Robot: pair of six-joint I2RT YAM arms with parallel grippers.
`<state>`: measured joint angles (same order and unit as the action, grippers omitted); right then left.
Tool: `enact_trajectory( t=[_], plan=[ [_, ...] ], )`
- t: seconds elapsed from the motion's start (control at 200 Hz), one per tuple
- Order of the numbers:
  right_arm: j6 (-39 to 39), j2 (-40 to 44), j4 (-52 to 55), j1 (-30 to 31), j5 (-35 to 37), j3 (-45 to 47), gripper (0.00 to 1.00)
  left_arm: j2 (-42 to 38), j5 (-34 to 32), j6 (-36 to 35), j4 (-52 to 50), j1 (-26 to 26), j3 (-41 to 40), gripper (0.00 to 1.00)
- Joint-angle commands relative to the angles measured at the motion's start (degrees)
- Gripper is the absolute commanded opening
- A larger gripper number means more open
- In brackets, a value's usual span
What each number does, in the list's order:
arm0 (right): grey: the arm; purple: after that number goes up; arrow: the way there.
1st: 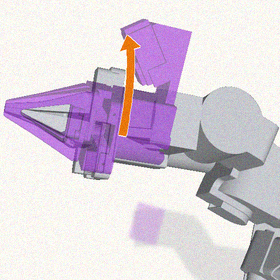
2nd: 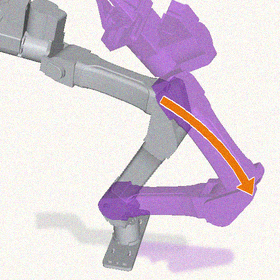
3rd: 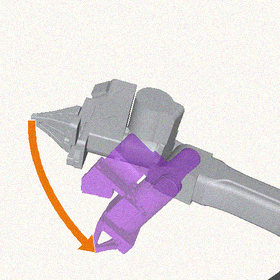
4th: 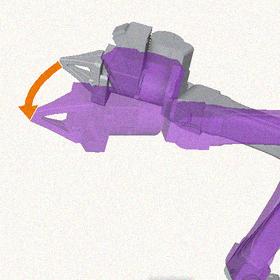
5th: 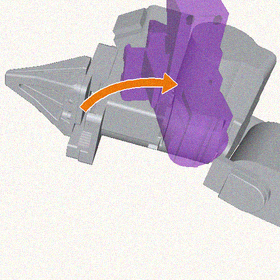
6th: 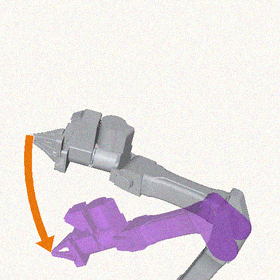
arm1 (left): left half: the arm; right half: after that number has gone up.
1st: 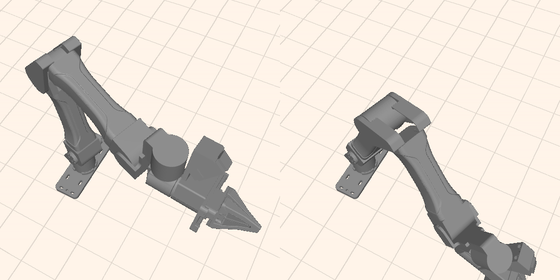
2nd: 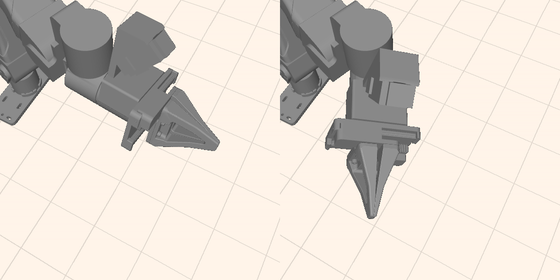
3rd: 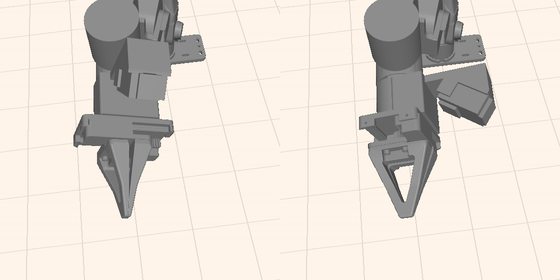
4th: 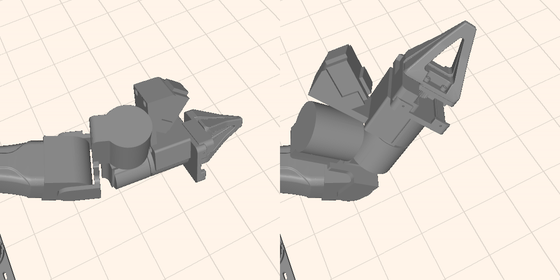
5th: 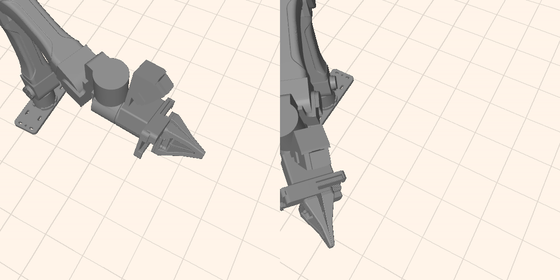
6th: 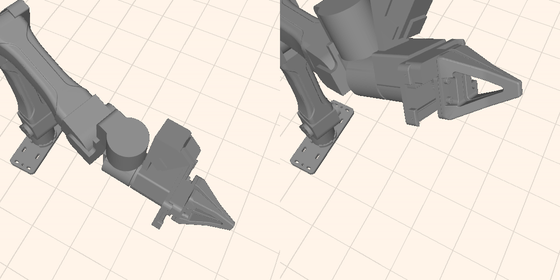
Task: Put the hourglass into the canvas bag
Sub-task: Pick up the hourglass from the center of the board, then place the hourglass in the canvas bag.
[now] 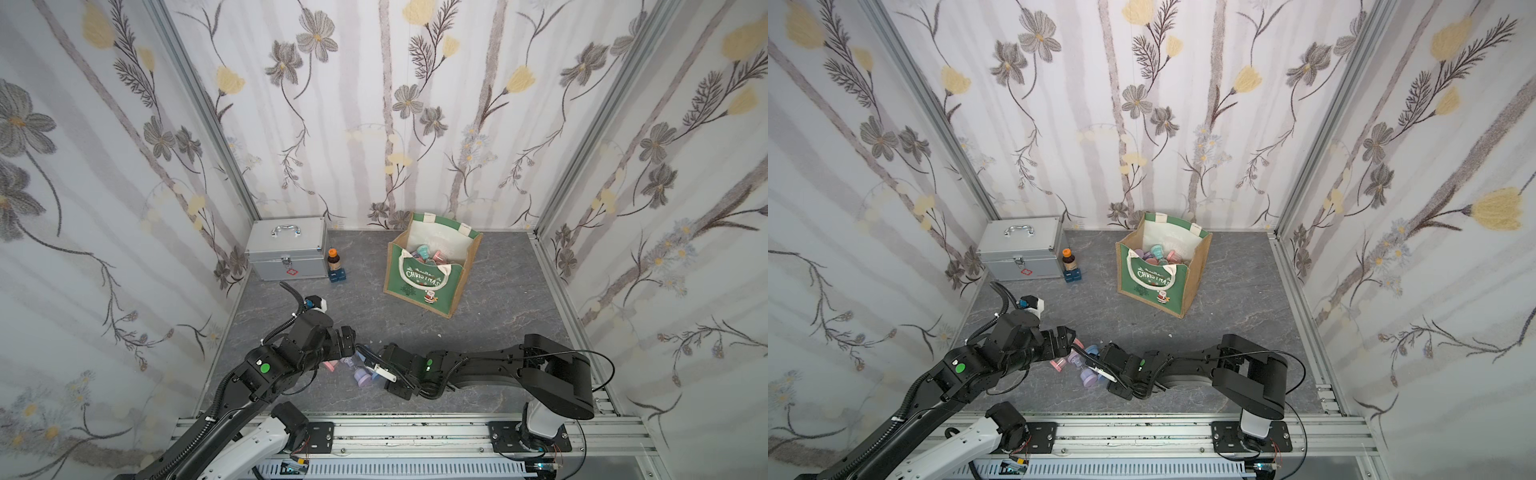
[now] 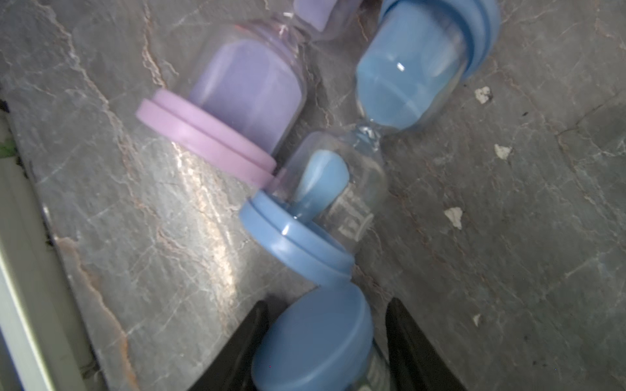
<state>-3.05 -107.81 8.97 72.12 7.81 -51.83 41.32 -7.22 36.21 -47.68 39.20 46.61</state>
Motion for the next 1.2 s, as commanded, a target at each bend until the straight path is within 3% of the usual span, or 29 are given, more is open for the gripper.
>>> enact_trajectory(
  t=[0.0,0.739,1.194],
  plan=[
    [-0.77,1.49,-1.26,-0.52,1.77,0.30,0.45,0.16,0.02,0.58,1.18,-0.07,0.49,1.00],
    [2.39,11.05,-3.52,-7.64,-1.04,0.60,0.32,0.34,-0.38,-0.07,2.80,-0.09,1.01,1.00],
    [6.29,20.84,0.63,-13.27,-3.08,-8.78,0.29,4.04,0.80,-2.04,6.85,-0.09,4.81,1.00]
  ],
)
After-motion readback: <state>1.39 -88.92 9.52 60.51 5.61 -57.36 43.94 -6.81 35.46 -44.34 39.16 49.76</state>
